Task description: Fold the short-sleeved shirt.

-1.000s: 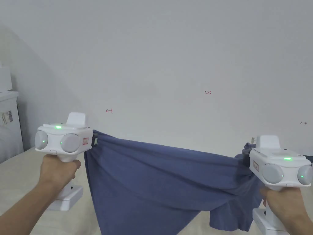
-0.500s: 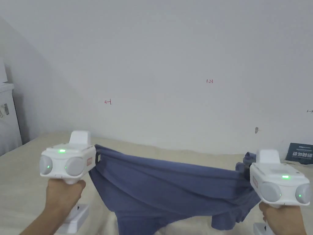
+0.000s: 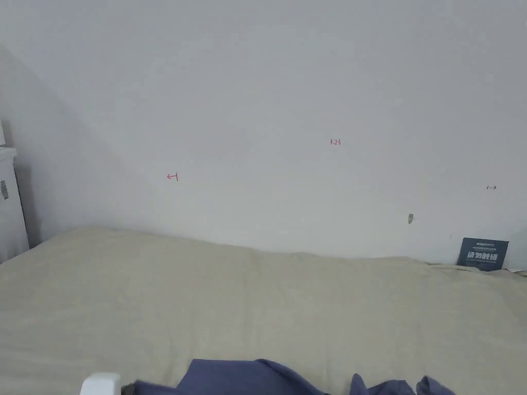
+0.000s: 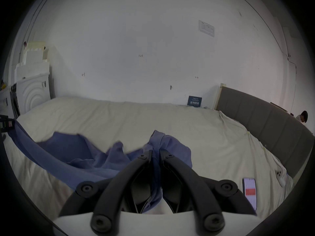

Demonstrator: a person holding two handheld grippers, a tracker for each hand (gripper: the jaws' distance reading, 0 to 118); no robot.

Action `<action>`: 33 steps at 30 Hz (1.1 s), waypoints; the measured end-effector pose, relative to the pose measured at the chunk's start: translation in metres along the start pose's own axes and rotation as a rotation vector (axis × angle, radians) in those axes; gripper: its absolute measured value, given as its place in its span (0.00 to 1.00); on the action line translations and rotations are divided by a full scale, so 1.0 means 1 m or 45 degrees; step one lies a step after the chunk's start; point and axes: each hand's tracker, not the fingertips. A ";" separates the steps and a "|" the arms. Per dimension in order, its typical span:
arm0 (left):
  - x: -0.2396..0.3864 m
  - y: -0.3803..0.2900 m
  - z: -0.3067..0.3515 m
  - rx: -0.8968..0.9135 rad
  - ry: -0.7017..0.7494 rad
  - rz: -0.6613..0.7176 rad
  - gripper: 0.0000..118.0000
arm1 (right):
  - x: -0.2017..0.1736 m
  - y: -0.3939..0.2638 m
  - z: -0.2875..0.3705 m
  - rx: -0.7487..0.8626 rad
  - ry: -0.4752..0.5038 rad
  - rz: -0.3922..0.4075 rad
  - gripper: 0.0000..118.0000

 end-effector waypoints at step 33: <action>-0.038 -0.120 0.104 -0.082 0.015 0.081 0.60 | -0.015 -0.080 0.110 -0.097 0.008 -0.081 0.42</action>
